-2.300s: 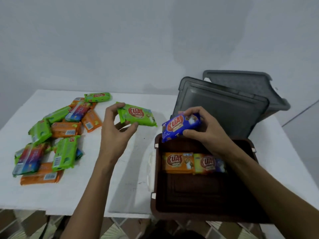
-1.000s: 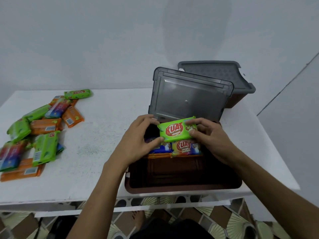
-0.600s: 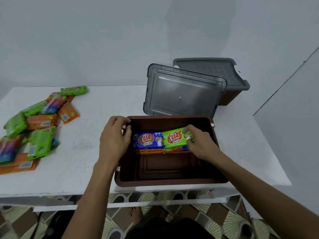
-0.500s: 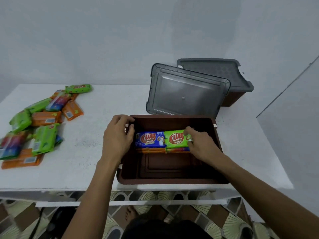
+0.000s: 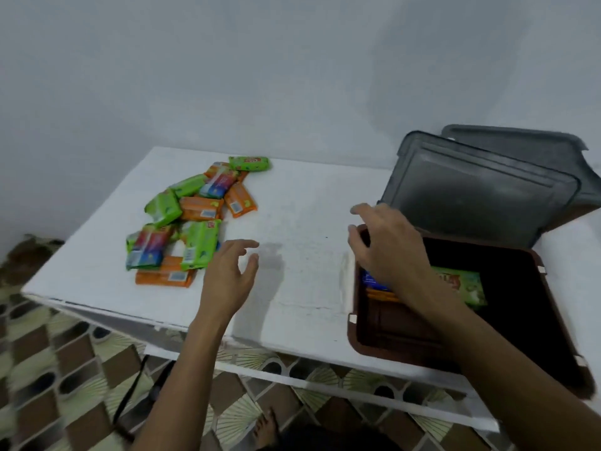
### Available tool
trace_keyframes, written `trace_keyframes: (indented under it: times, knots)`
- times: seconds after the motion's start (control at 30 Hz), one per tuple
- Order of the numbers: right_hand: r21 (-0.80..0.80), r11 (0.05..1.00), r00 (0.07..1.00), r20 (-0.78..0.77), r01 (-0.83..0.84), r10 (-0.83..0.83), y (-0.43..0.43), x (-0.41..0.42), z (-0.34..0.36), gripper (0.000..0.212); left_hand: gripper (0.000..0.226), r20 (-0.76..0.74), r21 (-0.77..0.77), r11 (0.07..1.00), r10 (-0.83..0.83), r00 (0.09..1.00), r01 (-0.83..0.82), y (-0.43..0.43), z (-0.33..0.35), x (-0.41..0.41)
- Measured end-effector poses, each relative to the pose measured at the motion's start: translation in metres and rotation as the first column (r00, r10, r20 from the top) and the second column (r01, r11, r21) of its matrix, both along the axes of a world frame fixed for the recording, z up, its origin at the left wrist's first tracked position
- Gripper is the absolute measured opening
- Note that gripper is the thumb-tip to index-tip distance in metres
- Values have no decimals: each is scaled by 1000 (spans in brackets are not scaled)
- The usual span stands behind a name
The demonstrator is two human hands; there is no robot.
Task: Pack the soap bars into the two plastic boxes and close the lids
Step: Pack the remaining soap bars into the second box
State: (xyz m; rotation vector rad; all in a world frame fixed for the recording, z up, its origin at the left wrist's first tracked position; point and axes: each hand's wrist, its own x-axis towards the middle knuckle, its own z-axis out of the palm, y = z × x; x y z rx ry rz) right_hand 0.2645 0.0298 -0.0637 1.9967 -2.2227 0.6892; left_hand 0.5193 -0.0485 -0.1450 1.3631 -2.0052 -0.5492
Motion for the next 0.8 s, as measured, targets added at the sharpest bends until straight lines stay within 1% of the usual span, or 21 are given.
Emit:
trace_keyframes:
  times: [0.1,0.2,0.27,0.33,0.4,0.47,0.53,0.6,0.67,0.77,0.8]
  knots:
    - [-14,986,984,62,-166,167,-39,63,-10,35,19,69,-12,992,128,989,-127,-28,-4,58]
    - [114,960,967,35,-256,254,-72,126,-25,43,21,141,-13,970,241,960,-241,-56,-6,107]
    - [254,906,937,11,-340,348,-91,162,-38,49,25,202,-14,951,305,931,-309,-73,-7,132]
    - [396,819,891,-4,-416,455,-110,190,-53,54,32,261,10,933,346,901,-361,-88,-10,151]
    - [515,734,852,-12,-443,523,-127,211,-68,55,43,328,68,920,344,880,-385,-102,-12,162]
    - [569,698,842,-17,-435,539,-141,225,-80,50,55,387,118,918,309,869,-379,-114,-14,167]
    - [570,701,849,-11,-429,528,-147,231,-88,44,61,417,131,920,286,863,-368,-119,-17,167]
    - [563,707,856,4,-429,516,-149,233,-89,41,59,403,133,919,293,867,-372,-121,-19,166]
    - [556,712,866,26,-428,500,-148,231,-88,44,57,386,146,911,306,870,-385,-122,-18,166]
    - [465,794,904,34,-392,426,-144,222,-86,60,62,399,178,900,302,866,-397,-118,-13,165]
    - [413,828,918,56,-380,393,-140,216,-84,60,65,400,192,898,298,867,-397,-115,-10,164]
